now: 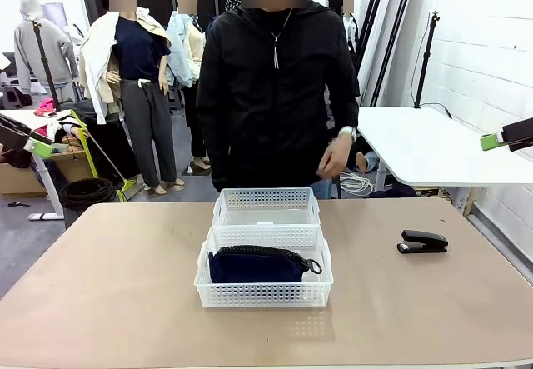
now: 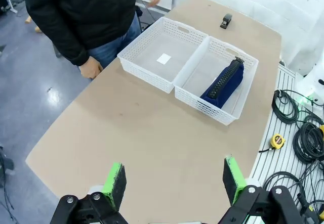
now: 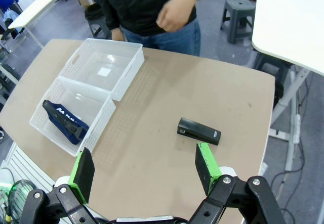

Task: Distribute items into two baskets.
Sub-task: Pick up the Stapler that the person points to.

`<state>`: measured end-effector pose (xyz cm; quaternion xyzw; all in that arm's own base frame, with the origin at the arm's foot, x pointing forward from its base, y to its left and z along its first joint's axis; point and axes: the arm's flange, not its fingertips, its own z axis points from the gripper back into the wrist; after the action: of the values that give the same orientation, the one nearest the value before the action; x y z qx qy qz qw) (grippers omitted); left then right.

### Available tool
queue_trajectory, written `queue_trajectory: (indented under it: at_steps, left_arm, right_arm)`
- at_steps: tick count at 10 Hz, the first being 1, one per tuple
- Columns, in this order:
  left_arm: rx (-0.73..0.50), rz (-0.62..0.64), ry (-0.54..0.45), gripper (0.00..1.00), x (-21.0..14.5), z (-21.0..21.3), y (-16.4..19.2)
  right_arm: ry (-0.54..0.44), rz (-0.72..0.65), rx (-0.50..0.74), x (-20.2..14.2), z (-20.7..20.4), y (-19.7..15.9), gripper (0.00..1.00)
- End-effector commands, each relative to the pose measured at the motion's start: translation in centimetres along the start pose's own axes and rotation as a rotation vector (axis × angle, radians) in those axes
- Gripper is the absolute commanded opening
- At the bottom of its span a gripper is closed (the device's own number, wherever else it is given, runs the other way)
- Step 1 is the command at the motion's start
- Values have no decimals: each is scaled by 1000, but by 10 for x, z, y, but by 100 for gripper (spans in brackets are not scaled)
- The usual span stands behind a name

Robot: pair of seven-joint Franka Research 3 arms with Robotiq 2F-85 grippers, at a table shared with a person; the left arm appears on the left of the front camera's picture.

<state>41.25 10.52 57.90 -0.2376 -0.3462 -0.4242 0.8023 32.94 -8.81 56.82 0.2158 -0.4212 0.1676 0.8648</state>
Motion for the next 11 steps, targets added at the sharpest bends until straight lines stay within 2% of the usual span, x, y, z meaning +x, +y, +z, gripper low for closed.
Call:
queue_trajectory:
  at_steps: [1,11]
  left_arm:
    - [4,9,-4,100,-3,3,-1]
    - [4,9,-4,100,-3,3,-1]
  right_arm:
    - [0,-2,11,0,-2,0,100]
    - [0,-2,11,0,-2,0,100]
